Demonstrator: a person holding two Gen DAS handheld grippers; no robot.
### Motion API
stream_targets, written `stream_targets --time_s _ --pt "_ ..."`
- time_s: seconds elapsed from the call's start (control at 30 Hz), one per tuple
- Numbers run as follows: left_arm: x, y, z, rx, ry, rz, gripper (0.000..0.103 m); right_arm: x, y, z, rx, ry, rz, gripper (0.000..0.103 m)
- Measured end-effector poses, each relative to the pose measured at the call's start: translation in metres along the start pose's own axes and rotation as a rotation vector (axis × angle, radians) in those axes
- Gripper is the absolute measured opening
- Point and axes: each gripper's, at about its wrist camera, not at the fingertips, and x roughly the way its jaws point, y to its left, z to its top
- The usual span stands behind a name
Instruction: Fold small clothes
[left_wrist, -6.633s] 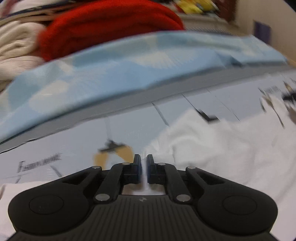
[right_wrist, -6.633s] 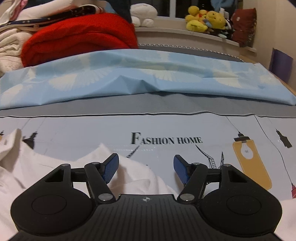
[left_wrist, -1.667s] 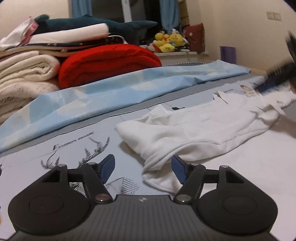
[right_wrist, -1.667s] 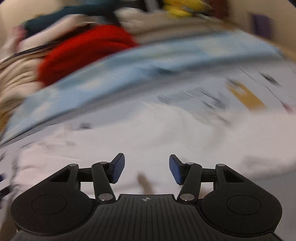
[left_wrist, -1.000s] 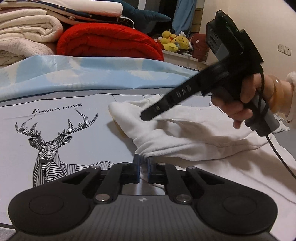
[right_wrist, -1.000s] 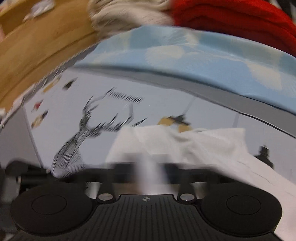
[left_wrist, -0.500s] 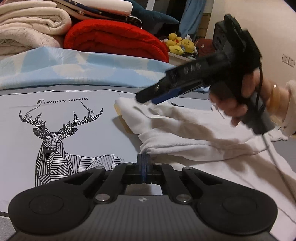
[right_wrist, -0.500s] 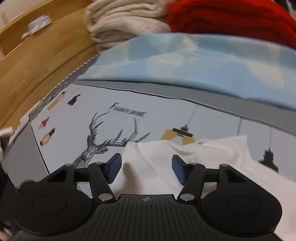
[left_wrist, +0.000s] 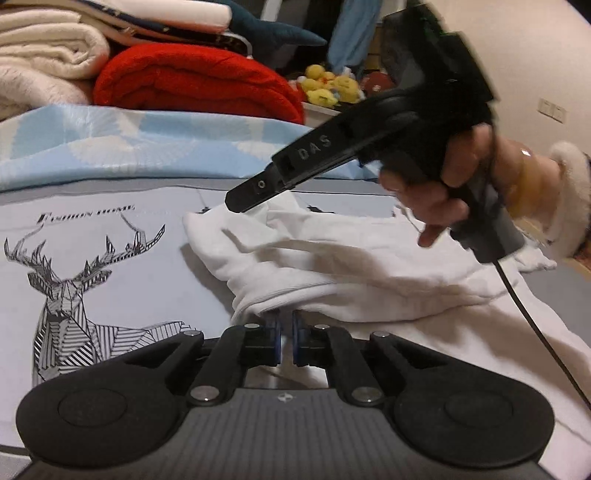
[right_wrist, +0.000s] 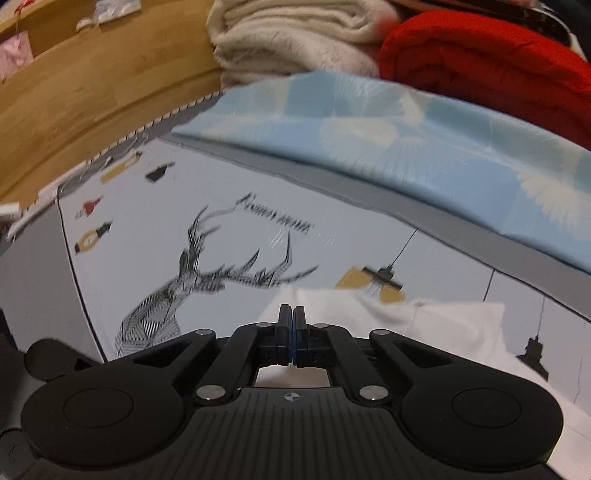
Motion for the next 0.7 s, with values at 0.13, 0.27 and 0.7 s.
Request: stream_targets --time_s 0.13,0.27,0.7 --pt "-0.011 0.010 0.001 0.022 0.008 -0.027 0.030 0.006 -0.016 -0.001 0.077 0.027 0.021 0.051" --pt "-0.020 0.018 0.003 0.041 -0.004 -0.022 0.050 0.018 -0.014 -0.013 0.035 0.058 0.006 0.055" --pt "-0.006 0.012 0.001 0.052 -0.008 0.032 0.005 0.019 -0.005 -0.017 -0.011 0.048 -0.055 0.000"
